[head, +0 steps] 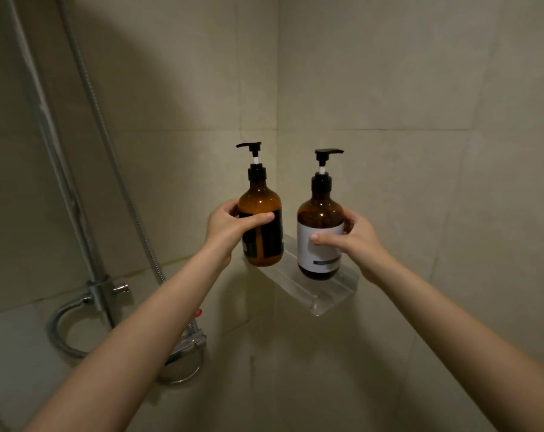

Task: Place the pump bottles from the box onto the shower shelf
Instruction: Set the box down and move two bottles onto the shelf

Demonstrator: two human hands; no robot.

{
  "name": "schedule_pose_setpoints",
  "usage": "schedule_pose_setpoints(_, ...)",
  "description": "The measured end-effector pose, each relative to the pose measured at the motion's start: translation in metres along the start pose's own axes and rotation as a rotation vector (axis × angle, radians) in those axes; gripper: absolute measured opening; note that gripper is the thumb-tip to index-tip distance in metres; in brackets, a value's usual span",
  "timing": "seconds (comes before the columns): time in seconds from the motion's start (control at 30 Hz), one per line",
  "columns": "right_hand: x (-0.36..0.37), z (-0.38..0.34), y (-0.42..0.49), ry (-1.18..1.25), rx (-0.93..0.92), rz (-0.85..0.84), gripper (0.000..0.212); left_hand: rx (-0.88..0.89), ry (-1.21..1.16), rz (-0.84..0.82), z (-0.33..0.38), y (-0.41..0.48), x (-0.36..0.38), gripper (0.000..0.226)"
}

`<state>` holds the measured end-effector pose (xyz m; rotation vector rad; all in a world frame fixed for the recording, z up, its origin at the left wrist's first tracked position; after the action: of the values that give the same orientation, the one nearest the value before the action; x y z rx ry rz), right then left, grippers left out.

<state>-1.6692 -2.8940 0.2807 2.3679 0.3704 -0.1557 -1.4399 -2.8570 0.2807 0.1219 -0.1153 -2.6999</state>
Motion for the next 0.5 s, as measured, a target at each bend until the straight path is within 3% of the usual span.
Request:
schedule_pose_setpoints(0.13, 0.014, 0.022, 0.013, -0.092, 0.024, 0.093, 0.073, -0.003, 0.023, -0.013, -0.012, 0.040, 0.005, 0.046)
schedule_pose_setpoints(0.5, 0.044, 0.105, 0.044, -0.243, 0.165, 0.267, 0.071, -0.050, 0.081, -0.136, -0.055, 0.150, 0.036, 0.058)
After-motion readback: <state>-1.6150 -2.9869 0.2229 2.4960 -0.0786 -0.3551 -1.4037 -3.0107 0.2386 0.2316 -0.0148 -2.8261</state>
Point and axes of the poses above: each hand's wrist, its own y-axis towards the middle knuckle, its own x-axis out of the palm, z = x × y, the point moved 7 cm from there along y, towards the middle knuckle, and after that the axes turned 15 degrees about -x, right-handed, at the moved point
